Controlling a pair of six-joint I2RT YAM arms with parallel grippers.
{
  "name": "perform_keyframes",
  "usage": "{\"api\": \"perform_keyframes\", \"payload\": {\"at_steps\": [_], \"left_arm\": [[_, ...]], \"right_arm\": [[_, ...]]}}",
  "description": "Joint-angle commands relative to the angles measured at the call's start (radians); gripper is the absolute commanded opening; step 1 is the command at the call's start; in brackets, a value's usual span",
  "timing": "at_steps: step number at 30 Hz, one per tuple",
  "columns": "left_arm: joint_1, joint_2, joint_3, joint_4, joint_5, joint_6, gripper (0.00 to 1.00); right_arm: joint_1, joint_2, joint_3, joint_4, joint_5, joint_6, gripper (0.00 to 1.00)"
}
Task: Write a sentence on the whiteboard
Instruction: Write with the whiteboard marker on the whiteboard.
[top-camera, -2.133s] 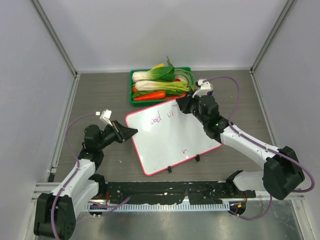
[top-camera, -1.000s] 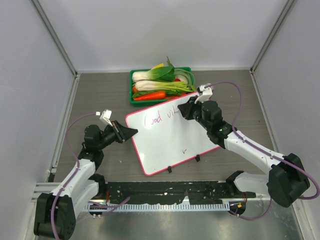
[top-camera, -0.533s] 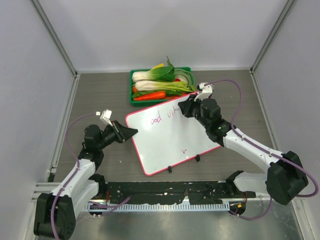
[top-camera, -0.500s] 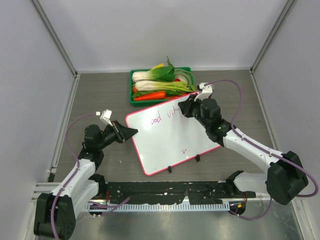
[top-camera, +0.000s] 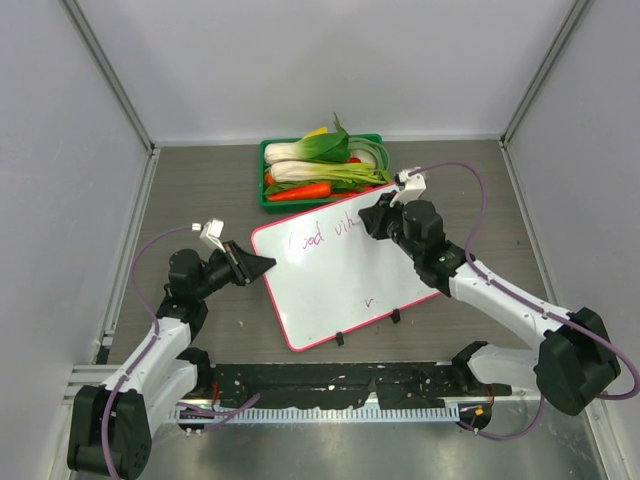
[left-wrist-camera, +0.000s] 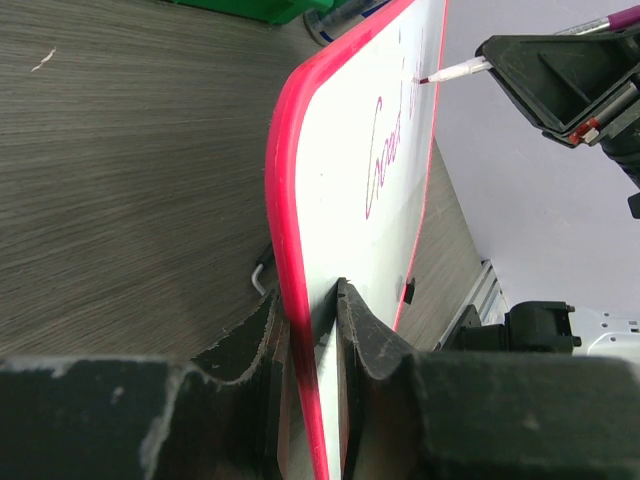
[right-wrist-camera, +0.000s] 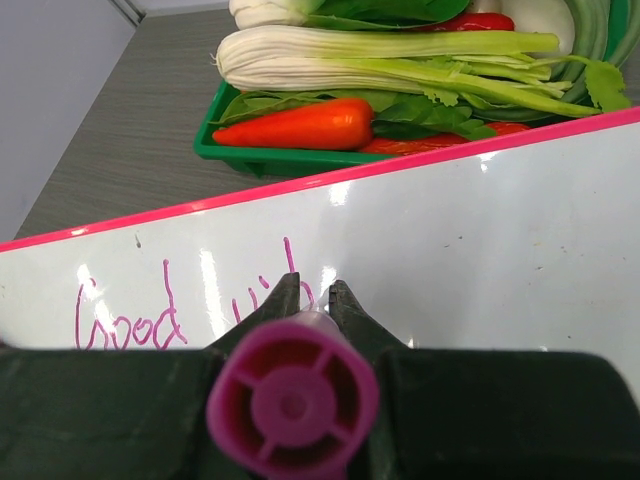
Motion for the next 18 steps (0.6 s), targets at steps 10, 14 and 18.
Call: {"api": "perform_keyframes", "payload": {"at_steps": [10, 14, 18], "left_arm": [[-0.014, -0.001, 0.017, -0.037, -0.011, 0.097, 0.00], [-0.014, -0.008, 0.012, -0.038, -0.014, 0.098, 0.00], [-0.015, -0.004, 0.012, -0.038, -0.016, 0.100, 0.00]], "right_arm": [[-0.004, -0.034, -0.033, 0.026, -0.086, 0.031, 0.01], [-0.004, -0.035, -0.030, 0.058, -0.097, 0.061, 0.01], [-0.005, -0.057, -0.021, 0.064, -0.097, 0.072, 0.02]]}}
